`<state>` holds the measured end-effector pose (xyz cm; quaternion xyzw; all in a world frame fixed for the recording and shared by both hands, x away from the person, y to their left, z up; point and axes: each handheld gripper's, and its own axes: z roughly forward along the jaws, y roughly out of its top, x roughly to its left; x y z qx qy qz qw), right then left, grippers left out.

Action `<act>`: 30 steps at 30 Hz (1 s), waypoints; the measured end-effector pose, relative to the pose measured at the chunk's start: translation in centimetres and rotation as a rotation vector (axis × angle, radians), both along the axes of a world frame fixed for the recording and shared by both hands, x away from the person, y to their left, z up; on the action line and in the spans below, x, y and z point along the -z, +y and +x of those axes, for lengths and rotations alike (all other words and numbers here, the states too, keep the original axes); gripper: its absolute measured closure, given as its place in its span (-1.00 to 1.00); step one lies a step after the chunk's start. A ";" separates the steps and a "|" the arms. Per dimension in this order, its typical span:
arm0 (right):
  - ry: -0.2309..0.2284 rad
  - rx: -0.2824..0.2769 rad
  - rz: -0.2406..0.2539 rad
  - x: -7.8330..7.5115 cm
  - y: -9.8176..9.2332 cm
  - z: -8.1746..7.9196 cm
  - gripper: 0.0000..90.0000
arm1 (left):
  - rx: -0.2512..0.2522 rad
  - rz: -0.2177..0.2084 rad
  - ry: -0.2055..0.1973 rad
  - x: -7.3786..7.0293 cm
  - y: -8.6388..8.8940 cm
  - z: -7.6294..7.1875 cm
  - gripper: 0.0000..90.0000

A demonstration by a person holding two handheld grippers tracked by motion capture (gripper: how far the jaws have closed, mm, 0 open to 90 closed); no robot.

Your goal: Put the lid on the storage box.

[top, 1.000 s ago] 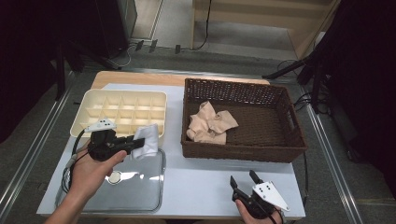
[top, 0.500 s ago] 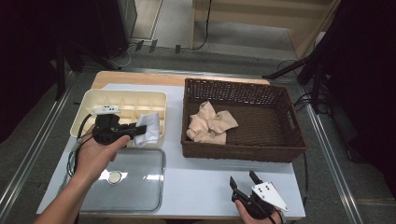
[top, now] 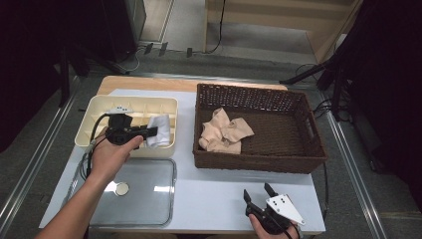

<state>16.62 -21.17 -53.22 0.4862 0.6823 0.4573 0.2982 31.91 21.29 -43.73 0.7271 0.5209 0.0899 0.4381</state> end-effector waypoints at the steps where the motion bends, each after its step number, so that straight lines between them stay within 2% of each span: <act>1: 0.004 0.001 0.003 0.0 0.0 0.0 -0.37 | -0.005 0.009 0.001 0.2 -0.2 0.1 0.60; 4: 0.004 0.003 0.002 0.1 0.1 0.0 -0.37 | 0.005 0.049 0.017 0.8 -0.8 0.4 0.60; 7: 0.003 0.007 -0.003 0.2 0.2 0.0 -0.37 | 0.012 0.063 0.030 1.1 -1.3 0.7 0.60; 9: 0.003 0.007 -0.004 0.2 0.1 0.0 -0.37 | 0.028 0.077 0.050 1.4 -1.5 1.0 0.60; 11: 0.005 0.007 -0.005 0.2 0.1 0.1 -0.37 | 0.037 0.109 0.083 2.0 -1.8 1.3 0.60; 14: 0.007 0.006 -0.002 0.3 0.1 0.1 -0.37 | 0.044 0.082 0.114 2.4 -1.6 1.7 0.60; 17: 0.009 0.011 -0.002 0.3 0.1 0.2 -0.37 | 0.056 0.084 0.139 2.7 -1.5 2.0 0.60; 19: 0.012 0.013 0.000 0.3 0.1 0.2 -0.37 | 0.058 0.068 0.157 3.0 -1.5 2.2 0.59; 24: 0.016 0.013 -0.002 0.4 0.2 0.3 -0.37 | 0.064 0.106 0.137 2.7 -1.7 2.0 0.52; 27: 0.016 0.015 0.005 0.4 0.1 0.2 -0.37 | 0.042 0.079 0.140 2.2 -1.2 1.9 0.31; 30: 0.016 0.020 0.005 0.4 -0.1 0.3 -0.37 | 0.031 0.066 0.122 1.8 -1.1 1.9 0.09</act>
